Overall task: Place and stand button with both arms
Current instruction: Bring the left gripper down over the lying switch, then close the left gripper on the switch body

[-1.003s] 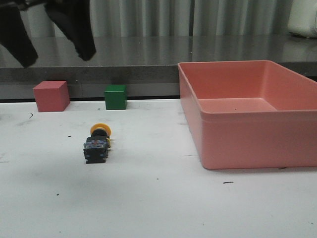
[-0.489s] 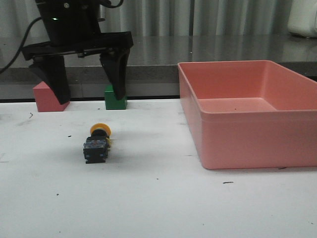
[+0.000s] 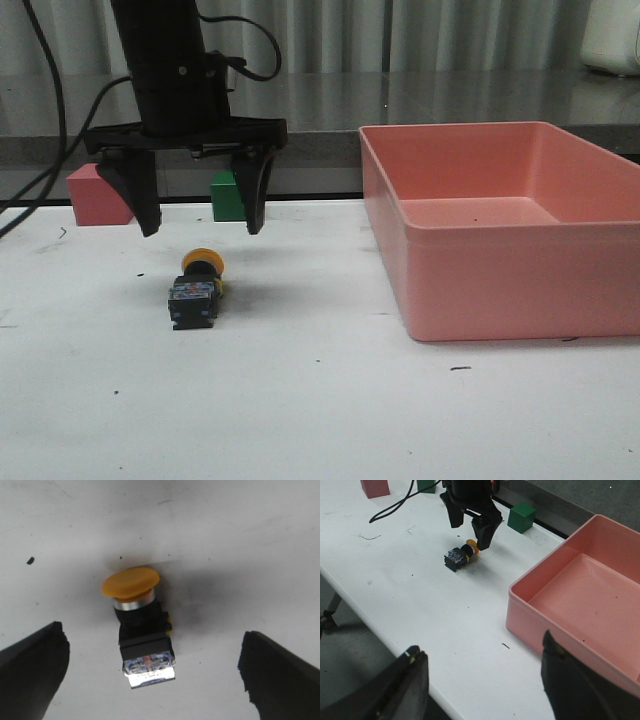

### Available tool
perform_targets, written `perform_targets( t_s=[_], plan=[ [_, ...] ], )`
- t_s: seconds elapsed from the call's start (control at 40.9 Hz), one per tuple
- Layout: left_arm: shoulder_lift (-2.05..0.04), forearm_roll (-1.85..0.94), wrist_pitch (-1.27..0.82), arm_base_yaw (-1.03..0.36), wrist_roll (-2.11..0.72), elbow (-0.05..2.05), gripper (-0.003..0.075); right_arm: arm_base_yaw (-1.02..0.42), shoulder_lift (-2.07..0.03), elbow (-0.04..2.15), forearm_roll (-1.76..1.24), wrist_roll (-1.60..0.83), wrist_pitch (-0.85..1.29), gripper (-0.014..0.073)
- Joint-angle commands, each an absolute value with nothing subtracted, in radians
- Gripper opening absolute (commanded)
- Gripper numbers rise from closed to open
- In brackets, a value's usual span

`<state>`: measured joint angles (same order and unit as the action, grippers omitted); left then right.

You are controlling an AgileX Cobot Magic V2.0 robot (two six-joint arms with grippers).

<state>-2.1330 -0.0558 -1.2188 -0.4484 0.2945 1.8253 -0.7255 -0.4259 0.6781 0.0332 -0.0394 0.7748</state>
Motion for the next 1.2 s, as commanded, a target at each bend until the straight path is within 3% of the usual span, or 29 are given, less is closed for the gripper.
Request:
perform_targets(
  t_s=[0.0,0.709,0.758,1.027,1.174],
  plan=[
    [-2.107,-0.063,-1.26,-0.436,0.318,1.868,0.0616,-0.721,-0.43,0.701,0.033,-0.048,0.695,0.0496],
    [-2.21,-0.113,-1.257,-0.415,0.33,1.872,0.0575,-0.721,-0.43,0.701,0.033,-0.048,0.695,0.0496],
    [-2.21,-0.113,-1.259,-0.415,0.33,1.872,0.0542,-0.721,-0.43,0.701,0.033,-0.048,0.695,0.0496],
    [-2.21,-0.113,-1.262,-0.415,0.33,1.872,0.02,-0.721,-0.43,0.701,0.033,-0.048,0.695,0.0496],
    [-2.201,-0.113,-1.262,-0.415,0.33,1.872,0.0155,-0.721,-0.43,0.701,0.033,-0.048,0.695,0.0496]
  ],
)
